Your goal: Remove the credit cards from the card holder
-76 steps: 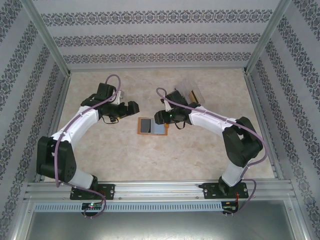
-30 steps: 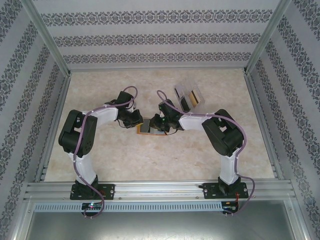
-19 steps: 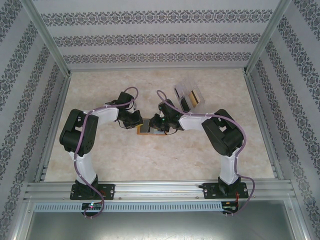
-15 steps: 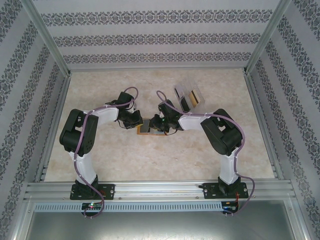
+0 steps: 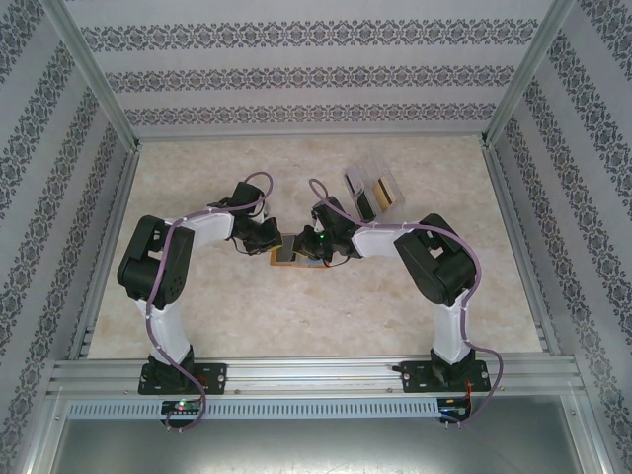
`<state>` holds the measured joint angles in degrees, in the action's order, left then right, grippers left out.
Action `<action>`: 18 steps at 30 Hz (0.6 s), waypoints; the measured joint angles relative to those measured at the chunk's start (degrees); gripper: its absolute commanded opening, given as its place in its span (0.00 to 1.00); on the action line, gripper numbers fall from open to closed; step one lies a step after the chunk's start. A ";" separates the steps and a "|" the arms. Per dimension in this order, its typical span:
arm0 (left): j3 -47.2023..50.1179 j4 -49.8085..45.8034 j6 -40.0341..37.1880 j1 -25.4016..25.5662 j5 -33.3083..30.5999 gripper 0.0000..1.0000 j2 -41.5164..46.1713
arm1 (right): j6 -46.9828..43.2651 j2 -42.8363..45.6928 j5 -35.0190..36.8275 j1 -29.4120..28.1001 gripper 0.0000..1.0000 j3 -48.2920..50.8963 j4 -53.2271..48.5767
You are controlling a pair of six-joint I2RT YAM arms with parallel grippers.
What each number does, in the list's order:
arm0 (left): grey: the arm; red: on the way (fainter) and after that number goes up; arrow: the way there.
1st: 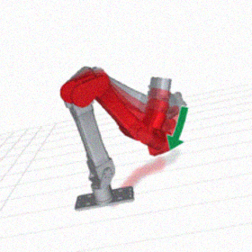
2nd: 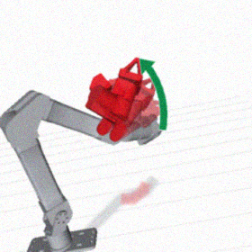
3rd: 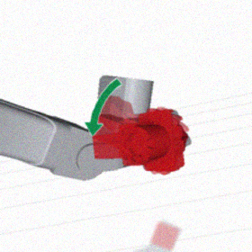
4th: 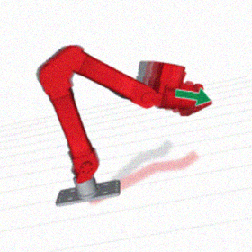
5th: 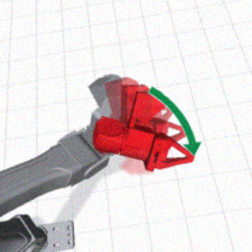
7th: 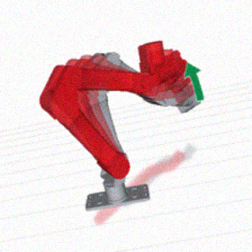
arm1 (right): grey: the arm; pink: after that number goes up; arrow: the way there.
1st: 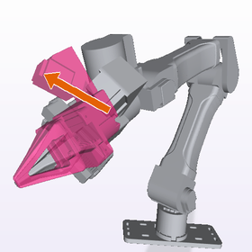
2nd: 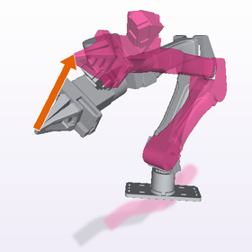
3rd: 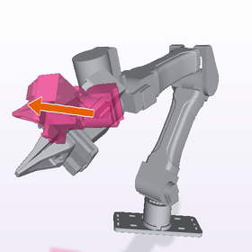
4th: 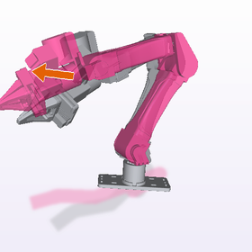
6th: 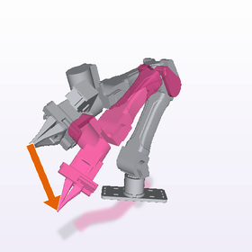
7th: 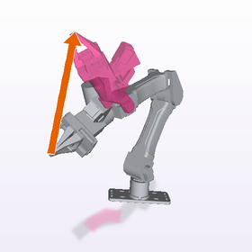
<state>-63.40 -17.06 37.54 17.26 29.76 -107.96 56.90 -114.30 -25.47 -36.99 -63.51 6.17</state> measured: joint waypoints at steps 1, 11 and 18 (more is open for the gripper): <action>0.00 0.00 0.00 -0.02 0.00 0.04 0.00 | 0.15 0.00 -0.13 0.02 0.11 0.20 0.31; -0.33 -0.70 -1.68 -0.07 -0.02 0.10 0.20 | 0.37 0.26 -0.57 0.52 0.04 2.21 3.45; -0.66 -2.43 -3.02 -0.04 0.04 0.10 0.20 | 0.24 1.57 -0.52 1.07 0.03 4.24 4.48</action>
<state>-64.05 -19.49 34.52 17.21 29.80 -107.77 57.14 -112.73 -26.00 -35.92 -59.27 10.66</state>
